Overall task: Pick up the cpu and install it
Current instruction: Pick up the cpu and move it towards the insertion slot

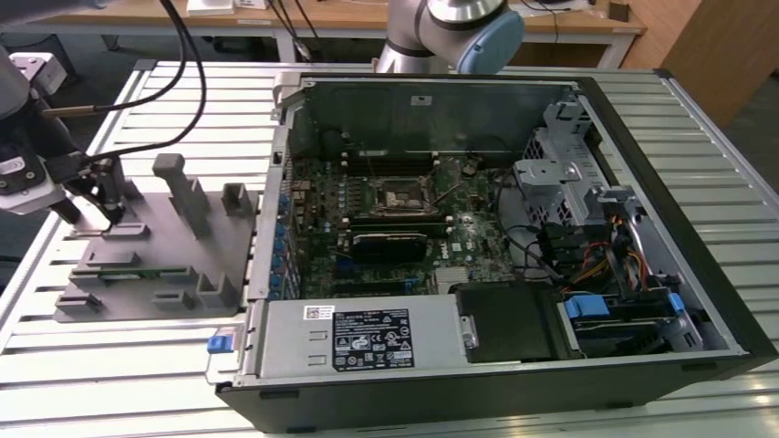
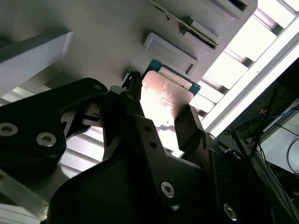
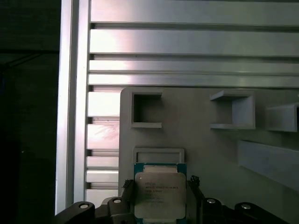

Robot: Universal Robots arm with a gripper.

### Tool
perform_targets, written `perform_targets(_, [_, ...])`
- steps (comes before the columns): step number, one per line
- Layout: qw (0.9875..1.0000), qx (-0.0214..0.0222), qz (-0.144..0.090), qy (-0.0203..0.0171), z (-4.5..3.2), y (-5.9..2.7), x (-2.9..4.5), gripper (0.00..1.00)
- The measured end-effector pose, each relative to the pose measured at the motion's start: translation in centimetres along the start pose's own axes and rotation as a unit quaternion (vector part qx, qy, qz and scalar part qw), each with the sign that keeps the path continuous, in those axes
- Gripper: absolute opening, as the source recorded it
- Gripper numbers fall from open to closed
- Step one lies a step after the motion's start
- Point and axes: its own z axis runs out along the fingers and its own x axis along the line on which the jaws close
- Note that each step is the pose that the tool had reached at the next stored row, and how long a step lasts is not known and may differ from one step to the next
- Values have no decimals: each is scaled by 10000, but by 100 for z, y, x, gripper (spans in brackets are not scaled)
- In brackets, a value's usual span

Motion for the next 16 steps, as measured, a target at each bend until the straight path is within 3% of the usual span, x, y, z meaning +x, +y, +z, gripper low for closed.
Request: perform_targets(16, [10000,-8,0,1,-152,8,-1,53])
